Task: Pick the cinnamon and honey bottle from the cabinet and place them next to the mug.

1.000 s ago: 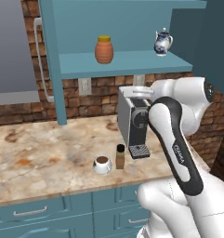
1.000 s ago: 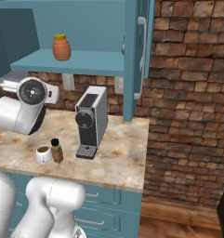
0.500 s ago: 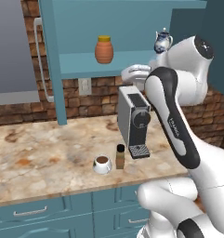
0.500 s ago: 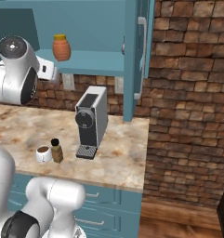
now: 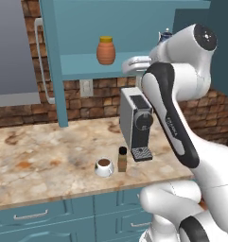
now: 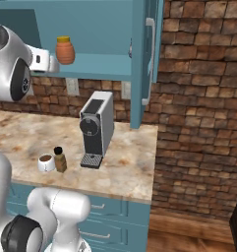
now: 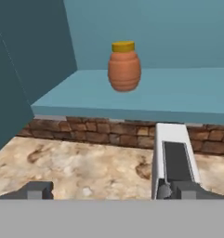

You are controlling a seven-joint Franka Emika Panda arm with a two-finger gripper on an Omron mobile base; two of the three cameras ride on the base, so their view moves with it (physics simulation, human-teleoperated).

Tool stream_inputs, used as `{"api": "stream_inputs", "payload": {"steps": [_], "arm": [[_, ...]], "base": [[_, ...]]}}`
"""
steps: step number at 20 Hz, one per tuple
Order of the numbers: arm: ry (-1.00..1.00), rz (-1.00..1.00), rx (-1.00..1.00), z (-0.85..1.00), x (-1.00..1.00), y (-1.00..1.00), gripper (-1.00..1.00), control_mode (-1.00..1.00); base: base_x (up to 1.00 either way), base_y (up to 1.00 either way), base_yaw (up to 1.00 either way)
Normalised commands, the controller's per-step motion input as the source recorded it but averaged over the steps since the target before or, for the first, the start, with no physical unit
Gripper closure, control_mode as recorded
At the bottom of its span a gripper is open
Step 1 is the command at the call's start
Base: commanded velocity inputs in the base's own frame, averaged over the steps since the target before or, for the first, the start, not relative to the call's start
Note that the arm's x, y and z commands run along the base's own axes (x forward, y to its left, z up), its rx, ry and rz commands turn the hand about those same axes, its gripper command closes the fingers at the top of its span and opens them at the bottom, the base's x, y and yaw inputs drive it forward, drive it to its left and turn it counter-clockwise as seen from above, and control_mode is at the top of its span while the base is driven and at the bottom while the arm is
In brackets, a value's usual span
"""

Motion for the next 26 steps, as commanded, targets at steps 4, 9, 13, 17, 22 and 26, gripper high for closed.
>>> {"api": "stream_inputs", "payload": {"steps": [4,9,13,17,22,26], "arm": [[-0.18,-0.02,0.00,0.29,0.16,0.00,-1.00,-1.00],[-0.01,-0.07,-0.01,0.32,0.62,0.00,-1.00,-1.00],[0.05,-0.06,-0.03,0.40,0.69,0.00,-1.00,-1.00],[0.08,0.00,-0.01,0.10,0.50,0.00,-1.00,-1.00],[0.00,0.06,0.03,-0.04,0.13,0.00,-1.00,-1.00],[0.00,0.12,0.00,0.00,0.25,0.00,-1.00,-1.00]], "base": [[0.00,0.00,0.00],[0.00,0.00,0.00],[0.00,0.00,0.00],[0.00,0.00,0.00],[0.00,0.00,0.00],[0.00,0.00,0.00]]}}
